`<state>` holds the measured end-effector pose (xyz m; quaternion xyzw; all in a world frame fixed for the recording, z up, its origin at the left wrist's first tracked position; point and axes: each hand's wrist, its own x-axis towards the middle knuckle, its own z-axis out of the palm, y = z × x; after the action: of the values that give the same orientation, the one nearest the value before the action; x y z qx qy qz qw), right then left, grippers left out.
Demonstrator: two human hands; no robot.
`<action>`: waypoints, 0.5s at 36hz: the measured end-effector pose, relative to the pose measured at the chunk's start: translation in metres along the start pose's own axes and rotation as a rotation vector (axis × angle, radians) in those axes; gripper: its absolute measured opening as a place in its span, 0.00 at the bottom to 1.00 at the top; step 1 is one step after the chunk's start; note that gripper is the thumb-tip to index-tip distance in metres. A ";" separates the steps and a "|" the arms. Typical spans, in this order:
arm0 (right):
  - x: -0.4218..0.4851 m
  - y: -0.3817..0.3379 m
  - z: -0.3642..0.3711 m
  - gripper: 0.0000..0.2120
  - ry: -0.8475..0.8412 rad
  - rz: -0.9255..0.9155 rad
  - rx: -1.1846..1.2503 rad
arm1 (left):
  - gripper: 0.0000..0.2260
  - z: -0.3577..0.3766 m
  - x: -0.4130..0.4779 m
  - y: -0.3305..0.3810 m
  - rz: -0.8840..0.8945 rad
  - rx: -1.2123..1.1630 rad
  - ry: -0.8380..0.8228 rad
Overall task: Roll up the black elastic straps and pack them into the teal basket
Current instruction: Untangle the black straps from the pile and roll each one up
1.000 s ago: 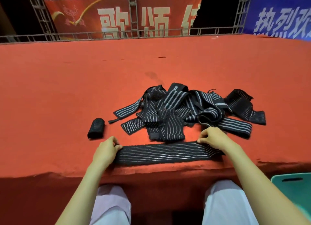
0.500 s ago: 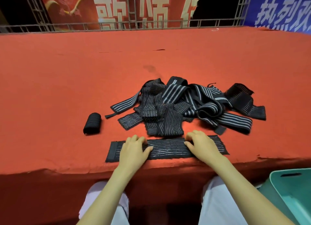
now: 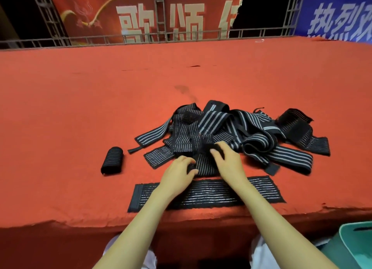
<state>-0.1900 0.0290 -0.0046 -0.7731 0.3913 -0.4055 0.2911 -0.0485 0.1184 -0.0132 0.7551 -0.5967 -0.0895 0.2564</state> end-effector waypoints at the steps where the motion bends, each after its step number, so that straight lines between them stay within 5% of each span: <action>1: 0.004 -0.004 -0.005 0.08 0.035 0.051 0.121 | 0.15 0.001 0.001 -0.001 -0.012 0.013 -0.028; 6: 0.027 -0.003 -0.029 0.11 0.098 0.259 0.582 | 0.15 0.006 0.005 -0.007 -0.046 0.021 -0.065; 8: 0.032 0.000 -0.036 0.09 0.096 0.256 0.597 | 0.15 0.006 0.008 -0.006 -0.033 0.034 -0.051; 12: 0.037 0.004 -0.040 0.24 0.086 0.298 0.588 | 0.11 0.003 0.017 0.002 0.001 -0.023 0.138; 15: 0.038 0.003 -0.041 0.17 0.100 0.317 0.566 | 0.14 0.002 0.027 0.015 0.133 -0.047 0.276; 18: 0.036 0.001 -0.043 0.15 0.137 0.310 0.543 | 0.23 0.005 0.039 0.028 0.209 0.005 0.195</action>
<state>-0.2141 -0.0071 0.0303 -0.5693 0.4006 -0.4970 0.5181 -0.0637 0.0757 0.0031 0.6945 -0.6446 0.0128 0.3194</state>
